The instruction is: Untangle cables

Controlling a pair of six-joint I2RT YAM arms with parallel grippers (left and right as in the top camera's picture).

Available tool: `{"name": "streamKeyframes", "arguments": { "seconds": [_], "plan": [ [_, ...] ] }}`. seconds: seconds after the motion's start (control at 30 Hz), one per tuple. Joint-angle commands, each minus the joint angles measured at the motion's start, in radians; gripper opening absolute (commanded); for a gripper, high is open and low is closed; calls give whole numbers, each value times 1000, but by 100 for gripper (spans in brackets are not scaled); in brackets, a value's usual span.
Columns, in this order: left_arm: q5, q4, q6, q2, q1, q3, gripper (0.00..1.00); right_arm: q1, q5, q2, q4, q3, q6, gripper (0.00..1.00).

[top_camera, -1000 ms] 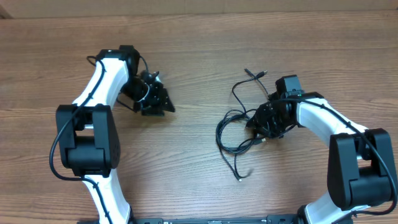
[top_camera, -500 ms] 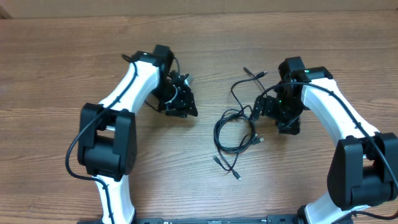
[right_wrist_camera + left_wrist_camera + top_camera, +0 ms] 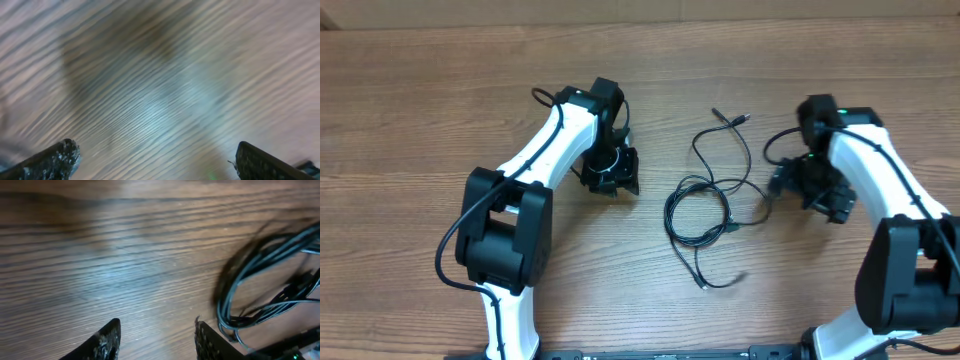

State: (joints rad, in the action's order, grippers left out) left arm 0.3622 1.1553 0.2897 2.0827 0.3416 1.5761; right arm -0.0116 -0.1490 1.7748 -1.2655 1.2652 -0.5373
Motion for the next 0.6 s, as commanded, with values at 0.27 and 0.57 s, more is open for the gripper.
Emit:
{"name": "streamKeyframes", "arguments": {
  "seconds": [0.27,0.57],
  "plan": [
    [-37,-3,25,-34,-7,-5,53,-102,227,0,40,15,111,100],
    [-48,-5,25,-34,-7,-5,60,-102,492,-36,18,15,288,89]
  ]
}}
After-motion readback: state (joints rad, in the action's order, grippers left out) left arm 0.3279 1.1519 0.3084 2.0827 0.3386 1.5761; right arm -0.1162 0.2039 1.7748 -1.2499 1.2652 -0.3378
